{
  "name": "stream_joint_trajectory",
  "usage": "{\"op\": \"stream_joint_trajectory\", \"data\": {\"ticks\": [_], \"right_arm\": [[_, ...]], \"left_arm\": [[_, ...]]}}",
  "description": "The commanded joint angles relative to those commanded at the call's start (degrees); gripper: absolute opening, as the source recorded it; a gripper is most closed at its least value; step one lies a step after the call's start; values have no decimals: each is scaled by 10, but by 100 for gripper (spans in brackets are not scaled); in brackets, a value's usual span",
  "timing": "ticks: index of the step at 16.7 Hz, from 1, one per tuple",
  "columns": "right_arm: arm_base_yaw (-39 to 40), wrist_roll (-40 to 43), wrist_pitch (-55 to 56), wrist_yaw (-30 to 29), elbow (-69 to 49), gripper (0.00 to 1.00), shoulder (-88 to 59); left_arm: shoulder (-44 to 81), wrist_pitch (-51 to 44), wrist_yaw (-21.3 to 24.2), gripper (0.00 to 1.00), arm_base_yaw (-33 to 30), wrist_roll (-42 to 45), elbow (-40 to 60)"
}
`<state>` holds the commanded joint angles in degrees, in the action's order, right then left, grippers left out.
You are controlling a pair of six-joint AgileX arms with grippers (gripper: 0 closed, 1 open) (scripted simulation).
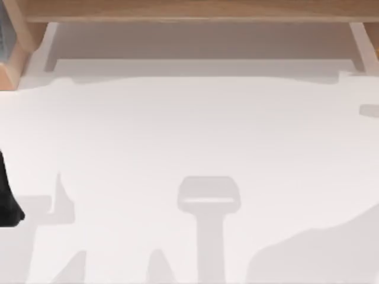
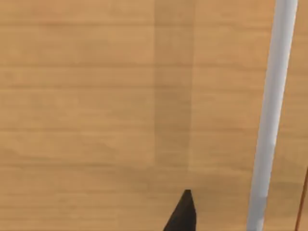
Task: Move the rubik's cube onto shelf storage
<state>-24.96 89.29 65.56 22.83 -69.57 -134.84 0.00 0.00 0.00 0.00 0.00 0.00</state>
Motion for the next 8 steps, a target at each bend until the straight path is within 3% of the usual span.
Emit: {"op": "stream_joint_trajectory", "data": {"ticks": [4, 8], "right_arm": [[0, 0, 0, 0, 0, 2, 0], [0, 0, 0, 0, 0, 0, 0]], "left_arm": [[0, 0, 0, 100, 0, 0, 0], [0, 0, 0, 100, 0, 0, 0]]}}
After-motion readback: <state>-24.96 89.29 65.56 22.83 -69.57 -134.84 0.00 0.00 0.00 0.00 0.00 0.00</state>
